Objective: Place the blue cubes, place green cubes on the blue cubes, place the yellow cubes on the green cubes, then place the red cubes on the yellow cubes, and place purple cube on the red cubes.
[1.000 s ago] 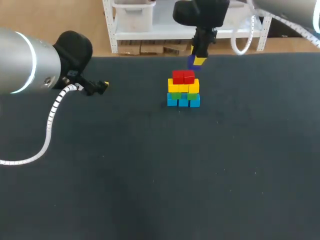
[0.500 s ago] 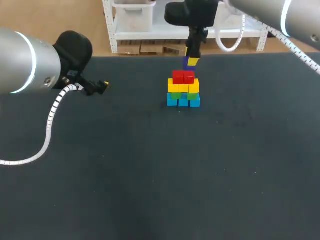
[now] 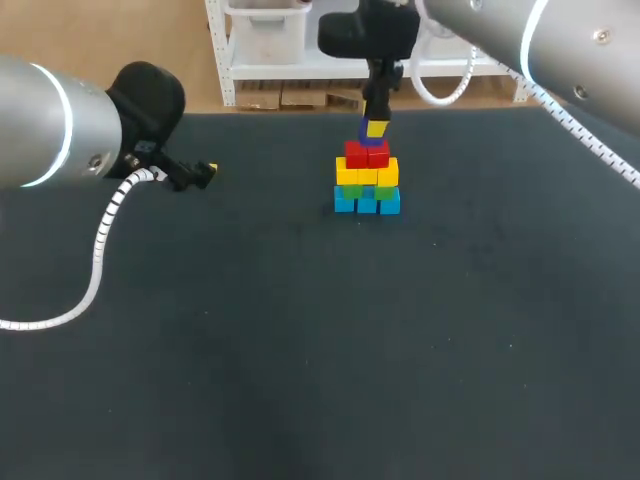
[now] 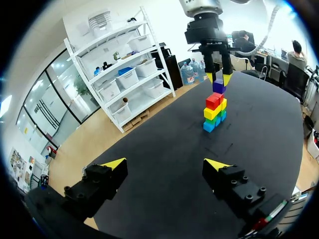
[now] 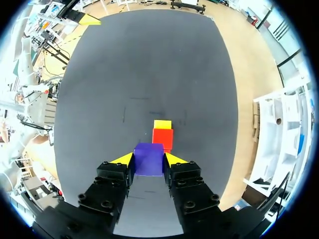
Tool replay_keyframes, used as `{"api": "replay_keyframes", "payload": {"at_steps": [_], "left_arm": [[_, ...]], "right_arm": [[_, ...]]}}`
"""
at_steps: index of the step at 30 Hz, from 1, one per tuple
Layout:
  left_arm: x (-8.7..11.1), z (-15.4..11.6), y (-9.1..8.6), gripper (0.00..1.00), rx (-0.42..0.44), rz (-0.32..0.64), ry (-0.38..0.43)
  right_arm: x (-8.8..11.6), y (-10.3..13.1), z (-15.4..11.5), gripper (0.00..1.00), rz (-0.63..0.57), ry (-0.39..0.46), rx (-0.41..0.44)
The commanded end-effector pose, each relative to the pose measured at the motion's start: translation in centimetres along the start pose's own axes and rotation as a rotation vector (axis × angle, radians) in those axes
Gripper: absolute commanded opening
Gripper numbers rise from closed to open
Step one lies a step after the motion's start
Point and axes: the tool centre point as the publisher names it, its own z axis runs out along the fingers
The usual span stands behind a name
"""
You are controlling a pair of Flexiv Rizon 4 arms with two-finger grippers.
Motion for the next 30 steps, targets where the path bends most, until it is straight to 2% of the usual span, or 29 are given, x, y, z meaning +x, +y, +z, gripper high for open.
{"api": "replay_keyframes", "payload": {"at_steps": [1,30], "left_arm": [[0.0,0.0,0.1,1.00,0.002,0.000,-0.002],[0.0,0.0,0.1,1.00,0.002,0.000,-0.002]], "right_arm": [[-0.3,-0.7,0.1,0.00,0.002,0.008,-0.024],[-0.6,-0.9,1.3,0.02,-0.013,0.046,-0.047]]}}
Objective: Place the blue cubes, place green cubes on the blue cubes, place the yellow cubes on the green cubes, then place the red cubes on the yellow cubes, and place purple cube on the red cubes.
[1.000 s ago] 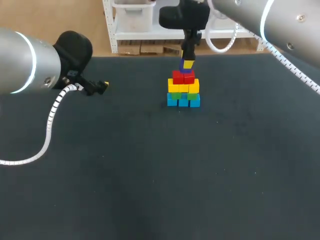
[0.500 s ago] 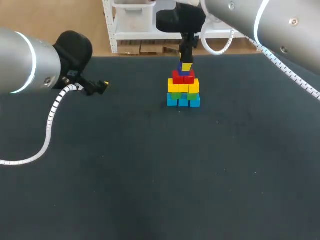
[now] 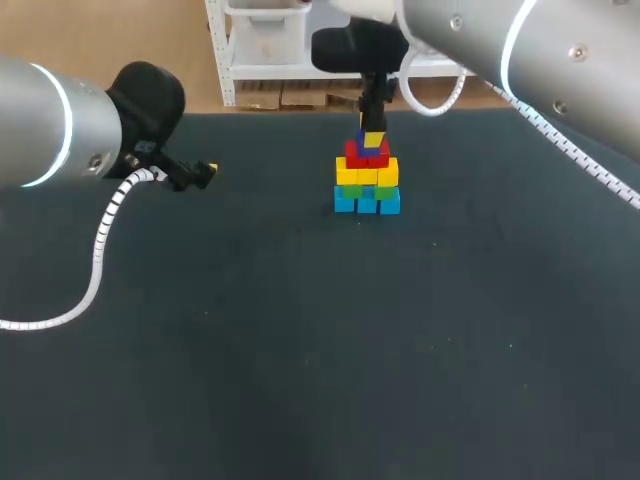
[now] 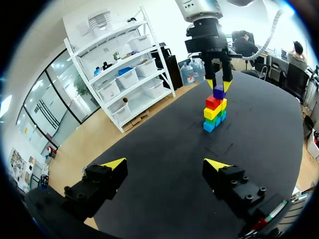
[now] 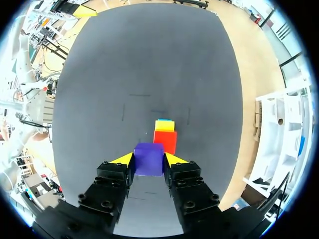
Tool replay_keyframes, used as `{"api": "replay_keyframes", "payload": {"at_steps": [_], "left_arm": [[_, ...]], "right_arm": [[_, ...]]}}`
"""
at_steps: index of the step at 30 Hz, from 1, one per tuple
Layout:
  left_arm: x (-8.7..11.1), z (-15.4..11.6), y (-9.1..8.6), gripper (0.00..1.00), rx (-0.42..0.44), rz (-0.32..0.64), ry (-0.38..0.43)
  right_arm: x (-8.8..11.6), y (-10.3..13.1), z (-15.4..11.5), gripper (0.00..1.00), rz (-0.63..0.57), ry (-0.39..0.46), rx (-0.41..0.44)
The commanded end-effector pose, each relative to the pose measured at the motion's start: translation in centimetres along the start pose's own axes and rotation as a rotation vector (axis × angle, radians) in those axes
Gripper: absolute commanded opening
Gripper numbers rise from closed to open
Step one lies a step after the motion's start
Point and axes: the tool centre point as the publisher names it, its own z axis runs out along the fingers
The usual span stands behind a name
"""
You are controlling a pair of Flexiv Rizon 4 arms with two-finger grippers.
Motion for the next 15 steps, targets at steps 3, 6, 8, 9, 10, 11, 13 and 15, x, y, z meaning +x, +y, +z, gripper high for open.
{"api": "replay_keyframes", "payload": {"at_steps": [3,6,8,9,10,11,13,15], "left_arm": [[0.03,0.01,0.06,1.00,0.002,0.000,-0.002],[0.03,0.01,0.06,1.00,0.002,0.000,-0.002],[0.03,0.01,0.06,1.00,0.002,0.000,-0.002],[0.03,0.01,0.06,1.00,0.002,0.000,-0.002],[0.03,0.01,0.06,1.00,0.002,0.000,-0.002],[0.03,0.01,0.06,1.00,0.002,0.000,-0.002],[0.03,0.01,0.06,1.00,0.002,0.000,-0.002],[0.03,0.01,0.06,1.00,0.002,0.000,-0.002]], "right_arm": [[-0.34,-1.00,-0.20,0.05,-0.003,0.010,-0.042],[-0.34,-1.04,-0.15,0.04,-0.003,0.009,-0.042],[-0.31,-1.11,-0.13,0.05,-0.002,0.009,-0.042],[-0.30,-1.15,-0.14,0.05,-0.001,0.009,-0.041],[-0.29,-1.22,-0.18,0.05,-0.001,0.009,-0.041],[-0.28,-1.25,-0.19,0.05,0.000,0.010,-0.041],[-0.31,-1.30,-0.22,0.05,0.000,0.011,-0.040],[-0.39,-1.35,-0.26,0.05,-0.001,0.011,-0.039]]}}
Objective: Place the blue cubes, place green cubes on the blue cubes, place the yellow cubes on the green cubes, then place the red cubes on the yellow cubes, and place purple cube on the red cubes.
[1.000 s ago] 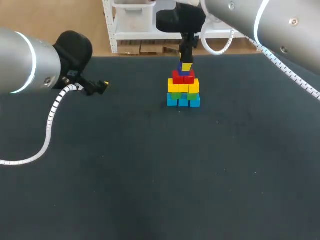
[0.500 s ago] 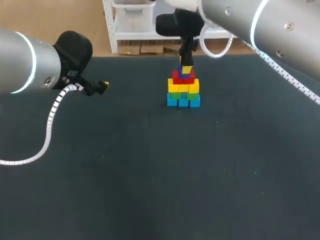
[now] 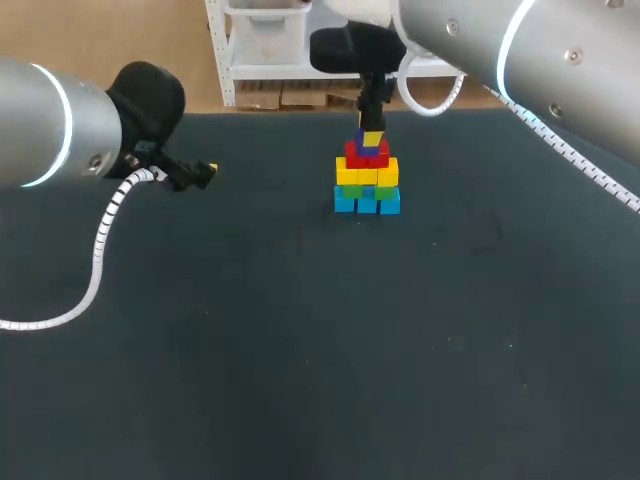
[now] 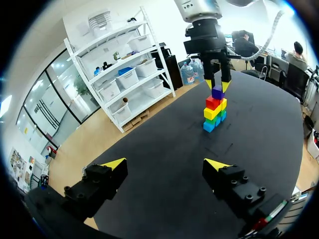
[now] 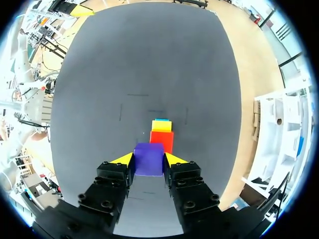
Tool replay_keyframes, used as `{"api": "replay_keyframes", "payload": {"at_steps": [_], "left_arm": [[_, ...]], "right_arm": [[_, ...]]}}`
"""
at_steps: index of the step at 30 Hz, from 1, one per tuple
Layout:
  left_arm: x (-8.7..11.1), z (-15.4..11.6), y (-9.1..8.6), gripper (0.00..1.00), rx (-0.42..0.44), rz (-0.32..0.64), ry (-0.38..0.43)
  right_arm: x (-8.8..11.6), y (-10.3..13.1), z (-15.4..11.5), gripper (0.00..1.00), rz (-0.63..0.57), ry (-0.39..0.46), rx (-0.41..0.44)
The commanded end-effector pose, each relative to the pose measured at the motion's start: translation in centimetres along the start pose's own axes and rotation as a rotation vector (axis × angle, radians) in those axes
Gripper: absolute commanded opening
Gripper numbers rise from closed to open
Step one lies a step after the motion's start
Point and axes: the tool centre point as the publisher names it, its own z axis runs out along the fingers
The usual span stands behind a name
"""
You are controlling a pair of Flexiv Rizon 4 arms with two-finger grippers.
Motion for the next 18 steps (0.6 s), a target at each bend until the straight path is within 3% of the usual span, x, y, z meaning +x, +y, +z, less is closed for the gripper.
{"api": "replay_keyframes", "payload": {"at_steps": [1,18], "left_arm": [[0.03,0.01,0.06,1.00,0.002,0.000,-0.002],[0.03,0.01,0.06,1.00,0.002,0.000,-0.002]], "right_arm": [[-0.40,-0.91,-0.28,0.06,-0.002,0.004,-0.054],[-0.56,-1.02,-0.25,0.08,-0.008,0.007,-0.062]]}}
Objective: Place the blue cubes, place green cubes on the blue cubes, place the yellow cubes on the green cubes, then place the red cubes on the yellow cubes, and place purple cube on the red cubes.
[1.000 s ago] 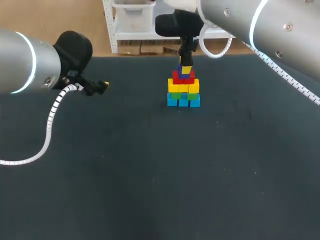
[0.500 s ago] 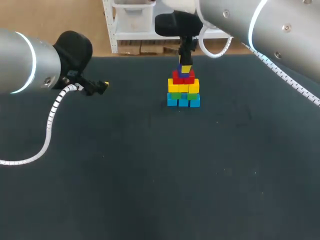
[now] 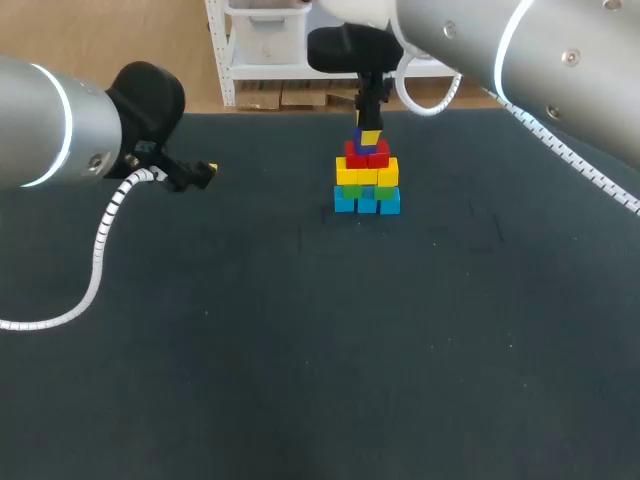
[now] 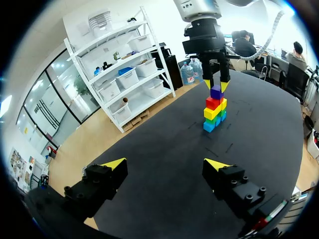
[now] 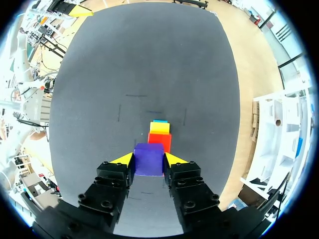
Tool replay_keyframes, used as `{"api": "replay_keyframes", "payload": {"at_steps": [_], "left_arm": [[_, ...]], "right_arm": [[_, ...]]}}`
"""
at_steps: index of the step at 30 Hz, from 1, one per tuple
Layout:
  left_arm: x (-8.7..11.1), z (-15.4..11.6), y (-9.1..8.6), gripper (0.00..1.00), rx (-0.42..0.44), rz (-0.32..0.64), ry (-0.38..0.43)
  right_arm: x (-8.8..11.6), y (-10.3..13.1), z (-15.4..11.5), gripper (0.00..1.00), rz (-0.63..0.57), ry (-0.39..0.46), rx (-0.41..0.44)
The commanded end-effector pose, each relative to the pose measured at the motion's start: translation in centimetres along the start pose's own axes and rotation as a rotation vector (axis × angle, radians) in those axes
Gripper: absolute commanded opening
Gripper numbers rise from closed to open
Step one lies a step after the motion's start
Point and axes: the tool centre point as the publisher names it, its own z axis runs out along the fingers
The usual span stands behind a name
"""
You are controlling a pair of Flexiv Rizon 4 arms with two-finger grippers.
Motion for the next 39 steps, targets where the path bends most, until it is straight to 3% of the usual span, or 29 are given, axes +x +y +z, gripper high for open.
{"api": "replay_keyframes", "payload": {"at_steps": [1,27,32,34,39], "left_arm": [[0.03,0.01,0.06,1.00,0.002,0.000,-0.002],[0.03,0.01,0.06,1.00,0.002,0.000,-0.002],[0.03,0.01,0.06,1.00,0.002,0.000,-0.002],[0.03,0.01,0.06,1.00,0.002,0.000,-0.002],[0.03,0.01,0.06,1.00,0.002,0.000,-0.002]], "right_arm": [[-0.23,-0.78,-0.19,0.09,0.000,0.005,-0.072],[0.29,-0.37,-0.05,0.11,0.003,0.001,-0.080],[0.33,-0.45,0.02,0.18,0.003,-0.003,-0.082],[0.30,-0.55,-0.01,0.32,0.005,-0.005,-0.080],[0.19,-0.56,-0.17,0.44,0.001,-0.009,-0.074]]}}
